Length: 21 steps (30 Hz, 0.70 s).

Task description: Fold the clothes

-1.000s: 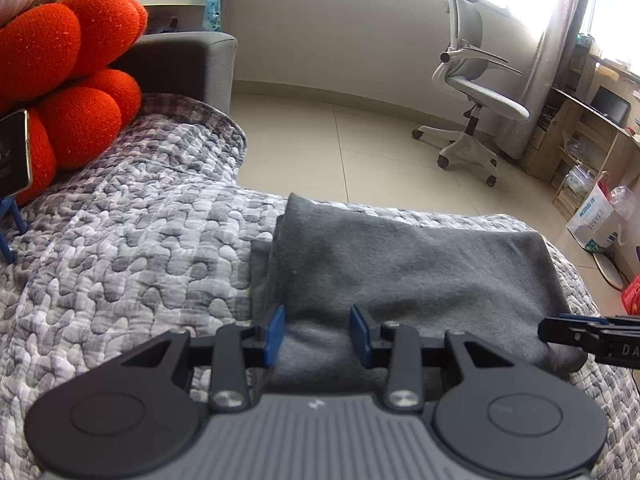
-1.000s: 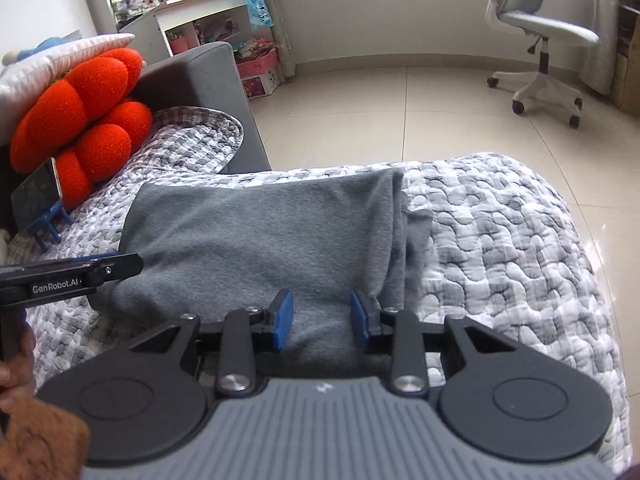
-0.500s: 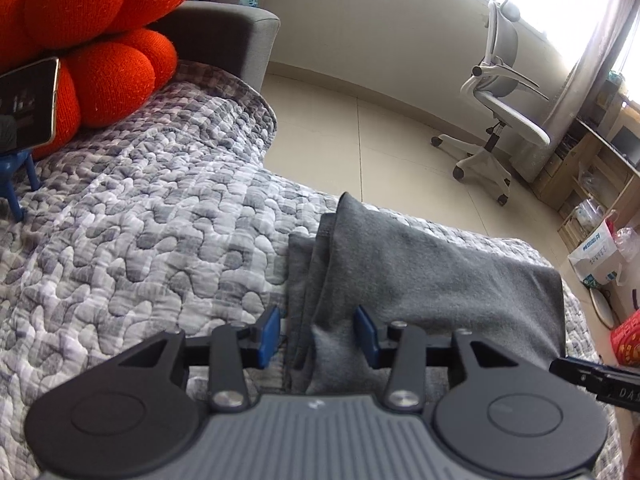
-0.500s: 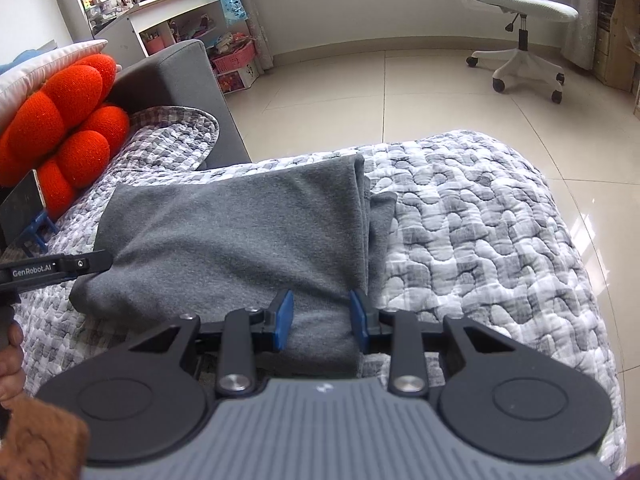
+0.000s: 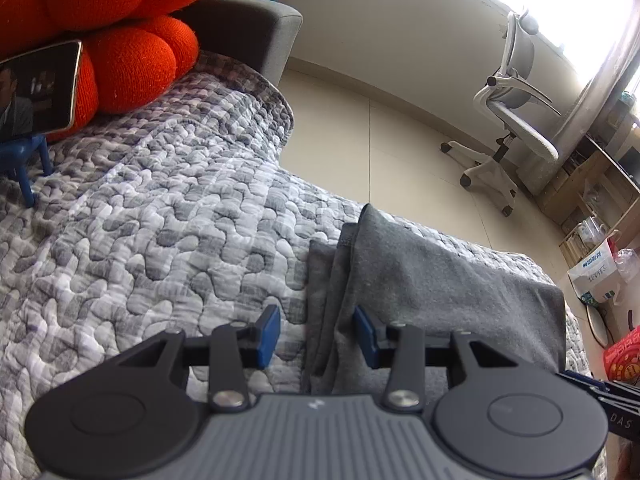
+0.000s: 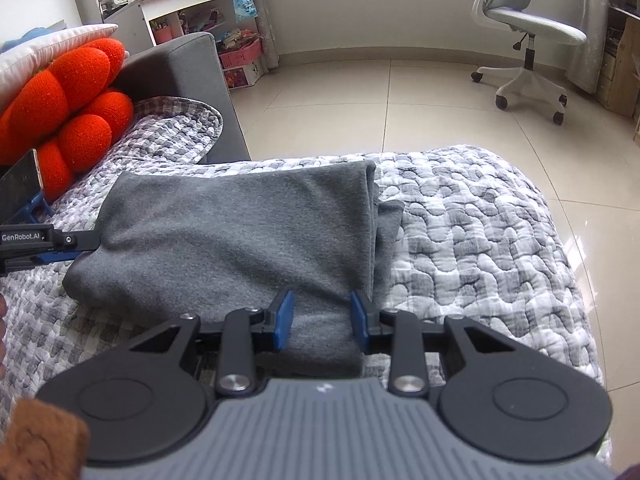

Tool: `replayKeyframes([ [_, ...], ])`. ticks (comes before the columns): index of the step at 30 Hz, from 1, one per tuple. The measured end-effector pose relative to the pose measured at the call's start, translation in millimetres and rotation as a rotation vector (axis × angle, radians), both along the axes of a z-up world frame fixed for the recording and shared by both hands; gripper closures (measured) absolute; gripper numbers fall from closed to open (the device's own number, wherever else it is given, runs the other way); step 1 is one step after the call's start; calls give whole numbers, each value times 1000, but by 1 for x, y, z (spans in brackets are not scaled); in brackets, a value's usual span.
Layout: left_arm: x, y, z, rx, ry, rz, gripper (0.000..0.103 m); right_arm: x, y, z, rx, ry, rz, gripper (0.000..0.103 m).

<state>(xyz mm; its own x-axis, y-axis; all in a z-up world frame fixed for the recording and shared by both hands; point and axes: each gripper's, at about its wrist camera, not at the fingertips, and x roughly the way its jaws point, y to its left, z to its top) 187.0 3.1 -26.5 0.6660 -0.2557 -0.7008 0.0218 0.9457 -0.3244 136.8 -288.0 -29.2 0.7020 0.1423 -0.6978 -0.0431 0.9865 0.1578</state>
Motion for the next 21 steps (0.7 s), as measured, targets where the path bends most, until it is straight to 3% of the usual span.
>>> replayKeyframes([
  [5, 0, 0, -3, -26, 26, 4, 61, -8, 16, 11, -48, -103, 44, 67],
  [9, -1, -2, 0, -37, 22, 0, 61, -15, 33, 18, -7, -176, 125, 67],
  [16, -5, -8, 3, 3, 5, -17, 61, -14, 69, 5, -31, -134, 238, 68],
  [21, -11, -16, 11, 86, -41, -31, 60, -10, 76, -8, -87, -82, 224, 67],
])
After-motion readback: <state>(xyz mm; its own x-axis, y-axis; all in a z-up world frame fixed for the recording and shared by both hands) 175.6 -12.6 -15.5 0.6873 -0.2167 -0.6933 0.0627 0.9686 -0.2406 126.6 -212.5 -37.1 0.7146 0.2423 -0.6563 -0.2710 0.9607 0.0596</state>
